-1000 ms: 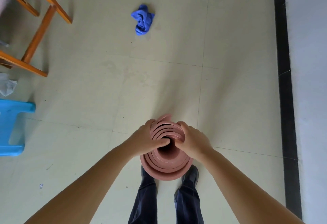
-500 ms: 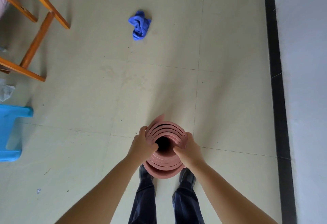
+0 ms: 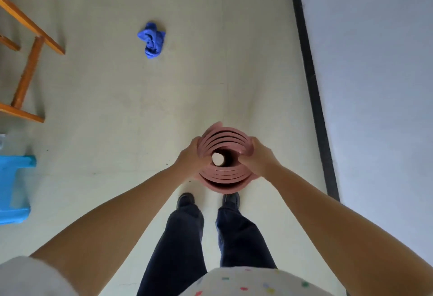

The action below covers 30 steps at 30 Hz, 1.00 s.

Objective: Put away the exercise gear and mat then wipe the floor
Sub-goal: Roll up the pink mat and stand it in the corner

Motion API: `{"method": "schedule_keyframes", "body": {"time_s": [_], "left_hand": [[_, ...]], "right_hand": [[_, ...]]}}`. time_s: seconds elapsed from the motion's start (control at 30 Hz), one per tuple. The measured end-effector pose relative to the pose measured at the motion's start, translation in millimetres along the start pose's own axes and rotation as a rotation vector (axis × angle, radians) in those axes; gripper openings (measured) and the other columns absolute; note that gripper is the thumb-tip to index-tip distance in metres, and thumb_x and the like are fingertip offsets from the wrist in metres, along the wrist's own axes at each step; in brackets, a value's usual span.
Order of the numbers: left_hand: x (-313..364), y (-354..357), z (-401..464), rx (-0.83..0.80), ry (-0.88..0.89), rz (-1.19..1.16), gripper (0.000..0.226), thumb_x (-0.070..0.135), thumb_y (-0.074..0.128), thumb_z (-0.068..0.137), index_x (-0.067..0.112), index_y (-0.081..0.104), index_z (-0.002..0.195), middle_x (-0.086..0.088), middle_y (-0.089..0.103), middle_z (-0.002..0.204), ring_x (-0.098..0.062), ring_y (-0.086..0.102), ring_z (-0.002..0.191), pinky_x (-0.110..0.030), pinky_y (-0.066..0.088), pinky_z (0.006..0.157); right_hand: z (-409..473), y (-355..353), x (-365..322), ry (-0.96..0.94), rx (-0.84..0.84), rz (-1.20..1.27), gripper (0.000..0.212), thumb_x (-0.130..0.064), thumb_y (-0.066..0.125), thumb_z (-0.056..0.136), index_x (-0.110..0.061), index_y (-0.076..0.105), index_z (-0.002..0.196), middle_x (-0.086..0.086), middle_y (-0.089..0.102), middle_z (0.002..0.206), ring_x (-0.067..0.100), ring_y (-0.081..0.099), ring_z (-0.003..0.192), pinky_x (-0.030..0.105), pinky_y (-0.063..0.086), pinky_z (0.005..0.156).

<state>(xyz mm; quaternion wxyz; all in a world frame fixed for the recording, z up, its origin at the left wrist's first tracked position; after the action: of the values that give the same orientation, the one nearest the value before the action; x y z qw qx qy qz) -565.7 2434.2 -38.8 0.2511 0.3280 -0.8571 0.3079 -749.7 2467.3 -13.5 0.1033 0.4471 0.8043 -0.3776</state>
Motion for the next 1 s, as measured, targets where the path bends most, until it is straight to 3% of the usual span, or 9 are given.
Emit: {"method": "schedule_keyframes", "body": {"time_s": [0.23,0.4,0.53,0.67,0.8,0.87,1.0], "left_hand": [[35.4,32.9,-28.4,-0.242,0.209,0.181,0.052,0.014,0.055,0.089,0.026,0.035,0.135,-0.001,0.057,0.111,-0.019,0.059,0.092,-0.025,0.053,0.064],[36.8,32.7,-47.0,-0.465,0.351,0.398,0.056,0.018,0.055,0.087,0.031,0.034,0.138,0.002,0.058,0.116,-0.018,0.059,0.101,-0.024,0.053,0.066],[50.1,45.1,-64.1,-0.581,0.421,0.589,0.054,0.018,0.055,0.087,0.029,0.037,0.137,0.002,0.058,0.114,-0.018,0.059,0.098,-0.02,0.051,0.059],[61.4,87.8,-98.2,-0.727,0.538,0.808,0.055,0.017,0.056,0.086,0.027,0.037,0.137,-0.001,0.057,0.118,-0.018,0.058,0.093,-0.019,0.049,0.056],[51.2,138.5,-150.9,-0.902,0.584,0.931,0.052,0.019,0.057,0.085,0.028,0.04,0.132,0.0,0.057,0.114,-0.025,0.061,0.097,-0.038,0.06,0.062],[37.6,165.5,-183.2,-0.977,0.625,0.997,0.052,0.021,0.057,0.084,0.03,0.04,0.132,0.001,0.057,0.113,-0.026,0.061,0.098,-0.039,0.06,0.064],[-3.8,218.2,-257.8,-1.117,0.711,1.116,0.053,0.022,0.058,0.083,0.031,0.039,0.132,0.001,0.057,0.113,-0.025,0.061,0.097,-0.039,0.06,0.063]], "right_hand": [[-91.1,4.5,51.7,0.179,0.234,0.282,0.048,-0.022,0.057,0.084,-0.02,0.04,0.129,0.003,0.059,0.105,0.024,0.06,0.09,0.038,0.056,0.073],[-146.5,54.0,67.5,0.297,0.427,0.449,0.053,-0.026,0.059,0.087,-0.019,0.038,0.135,0.005,0.058,0.113,0.021,0.052,0.092,0.03,0.041,0.08],[-181.7,82.6,76.4,0.407,0.558,0.582,0.055,-0.026,0.059,0.085,-0.021,0.039,0.136,0.001,0.056,0.104,0.021,0.054,0.091,0.03,0.042,0.079],[-231.2,115.0,100.3,0.518,0.689,0.779,0.051,-0.025,0.059,0.083,-0.021,0.044,0.132,0.004,0.061,0.113,0.023,0.058,0.096,0.035,0.051,0.084],[-297.6,156.1,125.6,0.626,0.828,0.999,0.047,-0.02,0.055,0.083,-0.022,0.046,0.13,0.002,0.06,0.11,0.018,0.06,0.084,0.022,0.046,0.055],[-333.5,182.2,138.6,0.676,0.892,1.084,0.046,-0.019,0.054,0.083,-0.022,0.047,0.128,0.001,0.06,0.108,0.018,0.062,0.081,0.026,0.051,0.051],[-406.5,241.9,163.0,0.767,1.004,1.245,0.043,-0.018,0.052,0.084,-0.022,0.045,0.126,0.004,0.059,0.108,0.027,0.067,0.079,0.04,0.06,0.059]]}}
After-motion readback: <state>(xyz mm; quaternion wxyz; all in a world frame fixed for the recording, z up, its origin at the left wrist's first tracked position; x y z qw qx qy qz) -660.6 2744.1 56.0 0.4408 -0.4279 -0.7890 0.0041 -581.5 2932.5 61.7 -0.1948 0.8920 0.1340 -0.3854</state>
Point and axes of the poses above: each hand's wrist, its own z-axis towards the middle knuckle, its own y-axis out of the palm, x = y × z, the point moved 2 cm from there along z, towards the middle knuckle
